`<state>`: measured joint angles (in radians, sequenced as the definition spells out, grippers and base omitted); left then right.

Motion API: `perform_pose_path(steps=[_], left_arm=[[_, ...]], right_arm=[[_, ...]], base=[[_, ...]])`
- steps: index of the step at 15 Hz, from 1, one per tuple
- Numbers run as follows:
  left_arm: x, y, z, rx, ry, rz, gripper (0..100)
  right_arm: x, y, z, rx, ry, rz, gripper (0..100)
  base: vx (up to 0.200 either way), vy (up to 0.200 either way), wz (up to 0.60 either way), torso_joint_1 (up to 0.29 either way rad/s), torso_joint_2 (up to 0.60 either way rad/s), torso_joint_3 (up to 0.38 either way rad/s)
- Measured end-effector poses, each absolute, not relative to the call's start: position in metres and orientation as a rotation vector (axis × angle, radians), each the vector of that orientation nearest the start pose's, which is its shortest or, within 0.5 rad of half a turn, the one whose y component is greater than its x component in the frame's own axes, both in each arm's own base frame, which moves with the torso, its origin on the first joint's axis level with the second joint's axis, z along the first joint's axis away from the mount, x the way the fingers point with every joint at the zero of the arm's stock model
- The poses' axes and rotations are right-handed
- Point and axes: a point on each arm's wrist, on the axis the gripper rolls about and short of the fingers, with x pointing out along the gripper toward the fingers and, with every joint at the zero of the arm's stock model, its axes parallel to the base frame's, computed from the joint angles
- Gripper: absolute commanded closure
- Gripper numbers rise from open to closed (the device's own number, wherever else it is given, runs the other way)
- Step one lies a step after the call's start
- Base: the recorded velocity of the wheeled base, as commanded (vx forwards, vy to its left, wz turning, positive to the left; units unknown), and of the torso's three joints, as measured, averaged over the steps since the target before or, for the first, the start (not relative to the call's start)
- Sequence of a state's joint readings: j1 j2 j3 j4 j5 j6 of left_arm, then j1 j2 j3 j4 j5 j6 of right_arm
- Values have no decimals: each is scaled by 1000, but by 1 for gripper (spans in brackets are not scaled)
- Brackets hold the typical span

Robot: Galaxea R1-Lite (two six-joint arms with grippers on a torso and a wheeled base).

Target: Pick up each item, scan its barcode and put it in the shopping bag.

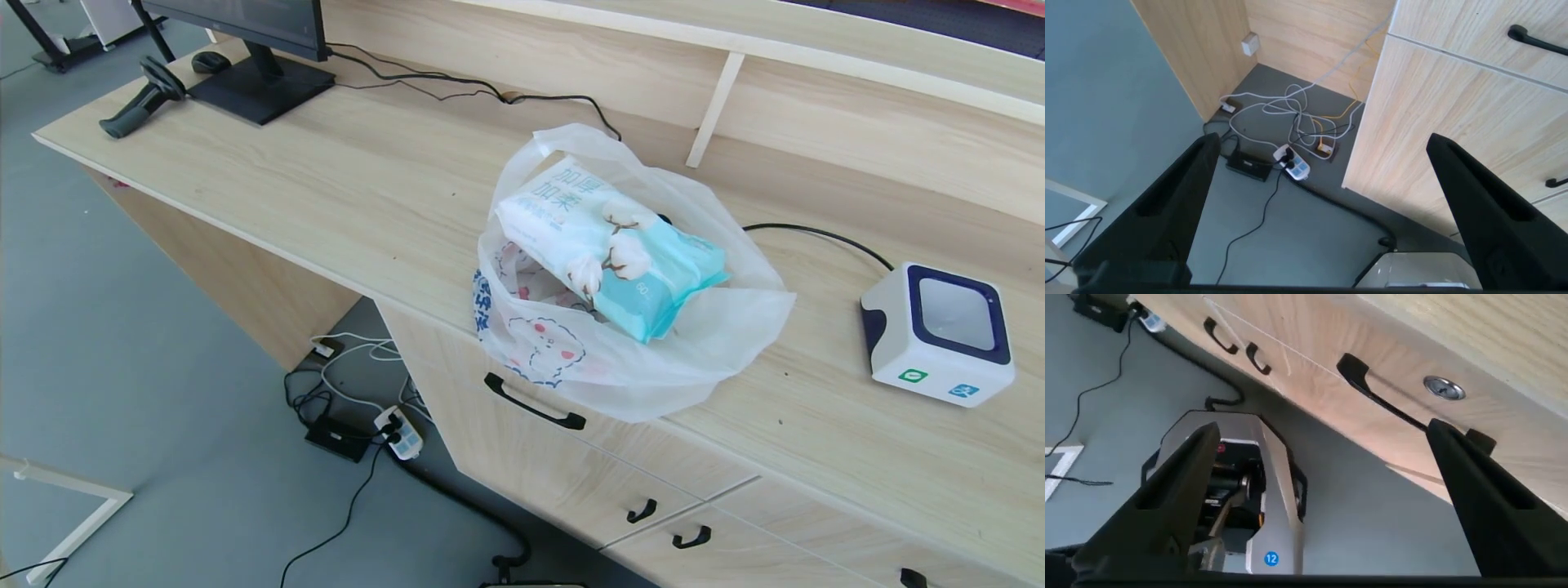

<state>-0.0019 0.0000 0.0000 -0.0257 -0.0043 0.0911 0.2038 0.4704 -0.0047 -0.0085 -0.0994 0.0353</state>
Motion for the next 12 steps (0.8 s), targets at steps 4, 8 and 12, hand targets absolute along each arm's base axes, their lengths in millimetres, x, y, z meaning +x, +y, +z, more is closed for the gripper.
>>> perform_pose_path(steps=[4,8,12], left_arm=[[-23,0,78,89,-23,-5,0],[-23,0,78,89,-23,-4,0],[-23,0,78,79,-23,-4,0]], right_arm=[[13,-2,79,10,439,-72,0],[-2,-2,80,28,254,-131,0],[-18,-2,78,49,58,-110,0]], base=[[0,0,0,0,0,0],[0,0,0,0,0,0],[0,0,0,0,0,0]])
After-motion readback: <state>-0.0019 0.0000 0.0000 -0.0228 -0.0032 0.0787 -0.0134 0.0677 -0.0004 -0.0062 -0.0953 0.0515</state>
